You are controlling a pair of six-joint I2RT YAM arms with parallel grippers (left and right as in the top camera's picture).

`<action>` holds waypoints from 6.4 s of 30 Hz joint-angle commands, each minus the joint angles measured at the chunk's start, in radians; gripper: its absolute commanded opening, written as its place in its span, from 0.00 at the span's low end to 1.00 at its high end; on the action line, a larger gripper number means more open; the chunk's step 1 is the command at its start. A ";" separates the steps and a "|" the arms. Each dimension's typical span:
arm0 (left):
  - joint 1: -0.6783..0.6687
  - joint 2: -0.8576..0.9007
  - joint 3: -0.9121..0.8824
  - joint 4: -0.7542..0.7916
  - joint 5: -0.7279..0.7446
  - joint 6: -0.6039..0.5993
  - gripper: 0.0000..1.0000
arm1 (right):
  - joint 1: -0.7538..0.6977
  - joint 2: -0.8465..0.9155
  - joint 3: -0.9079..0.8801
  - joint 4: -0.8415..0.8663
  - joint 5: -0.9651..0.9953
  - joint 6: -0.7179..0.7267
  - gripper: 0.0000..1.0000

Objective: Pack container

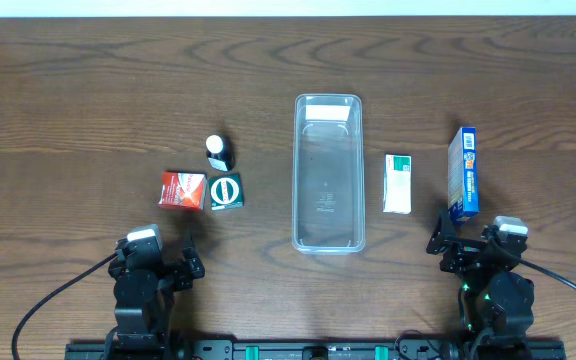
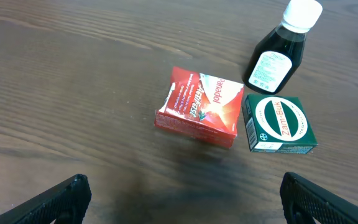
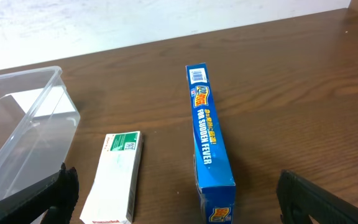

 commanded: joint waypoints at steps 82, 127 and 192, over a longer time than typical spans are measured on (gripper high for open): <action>0.004 -0.007 -0.013 0.001 -0.005 0.017 0.98 | -0.214 1.730 1.170 -0.635 -0.142 -0.267 0.50; 0.004 -0.007 -0.013 0.001 -0.005 0.017 0.98 | 0.407 1.607 1.302 -0.385 -0.255 0.569 0.03; 0.004 -0.007 -0.013 0.001 -0.005 0.017 0.98 | 0.400 1.815 1.300 -0.420 -0.259 0.385 0.47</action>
